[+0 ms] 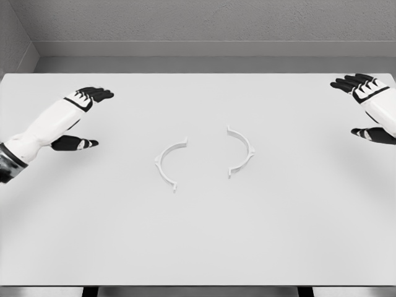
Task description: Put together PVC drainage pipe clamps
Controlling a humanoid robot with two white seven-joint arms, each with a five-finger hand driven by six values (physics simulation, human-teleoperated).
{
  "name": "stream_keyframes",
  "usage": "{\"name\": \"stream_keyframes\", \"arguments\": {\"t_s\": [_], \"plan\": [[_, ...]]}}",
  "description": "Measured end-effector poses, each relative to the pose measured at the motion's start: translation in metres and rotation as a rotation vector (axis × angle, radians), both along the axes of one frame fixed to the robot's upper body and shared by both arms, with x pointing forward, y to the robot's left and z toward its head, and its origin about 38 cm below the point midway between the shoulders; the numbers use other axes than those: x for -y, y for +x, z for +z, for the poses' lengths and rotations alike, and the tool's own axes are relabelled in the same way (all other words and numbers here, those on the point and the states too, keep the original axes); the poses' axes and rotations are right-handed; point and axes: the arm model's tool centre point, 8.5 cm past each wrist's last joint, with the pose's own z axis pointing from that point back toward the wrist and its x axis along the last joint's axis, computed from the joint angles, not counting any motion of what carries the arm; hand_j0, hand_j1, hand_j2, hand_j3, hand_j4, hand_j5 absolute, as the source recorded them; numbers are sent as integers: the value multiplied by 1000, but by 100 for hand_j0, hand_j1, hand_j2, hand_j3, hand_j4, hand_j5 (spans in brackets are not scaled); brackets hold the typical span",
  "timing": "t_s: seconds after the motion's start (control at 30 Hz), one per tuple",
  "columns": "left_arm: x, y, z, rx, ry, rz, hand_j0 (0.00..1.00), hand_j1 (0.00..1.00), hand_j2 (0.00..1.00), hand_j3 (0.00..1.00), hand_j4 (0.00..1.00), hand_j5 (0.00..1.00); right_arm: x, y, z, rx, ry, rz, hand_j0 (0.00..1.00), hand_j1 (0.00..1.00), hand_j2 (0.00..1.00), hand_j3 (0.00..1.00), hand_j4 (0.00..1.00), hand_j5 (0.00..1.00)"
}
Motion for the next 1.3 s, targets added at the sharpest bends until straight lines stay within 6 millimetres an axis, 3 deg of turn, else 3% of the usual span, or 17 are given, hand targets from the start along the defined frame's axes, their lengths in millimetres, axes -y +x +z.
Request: {"name": "stream_keyframes", "arguments": {"t_s": [0.17, 0.27, 0.33, 0.47, 0.63, 0.8, 1.07, 1.3], "plan": [[18, -3, -13, -30, -12, -39, 100, 100, 100, 100, 100, 100, -3, 3, 4, 11, 7, 6, 100, 100, 100, 100, 100, 100], [24, -3, -17, -36, -22, -46, 100, 100, 100, 100, 100, 100, -17, 25, 32, 46, -63, 39, 100, 100, 100, 100, 100, 100], [25, -3, -18, -37, -25, -48, 100, 100, 100, 100, 100, 100, -34, 43, 35, 34, -120, 70, 100, 100, 100, 100, 100, 100], [28, -3, -20, -42, -30, -50, 100, 100, 100, 100, 100, 100, -70, 68, 6, -42, -168, 116, 100, 100, 100, 100, 100, 100], [44, 0, -31, -66, -52, -69, 100, 100, 100, 100, 100, 100, -108, 100, -12, -80, -204, 135, 100, 100, 100, 100, 100, 100], [58, 5, -40, -84, -71, -85, 100, 100, 100, 100, 100, 100, -140, 104, -53, -163, -230, 175, 100, 100, 100, 100, 100, 100], [70, 4, -52, -111, -90, -94, 100, 100, 100, 100, 100, 100, -179, 118, -68, -194, -237, 208, 100, 100, 100, 100, 100, 100], [87, -3, -62, -133, -86, -132, 100, 100, 100, 100, 100, 100, -189, 114, -80, -216, -230, 221, 100, 100, 100, 100, 100, 100]]}}
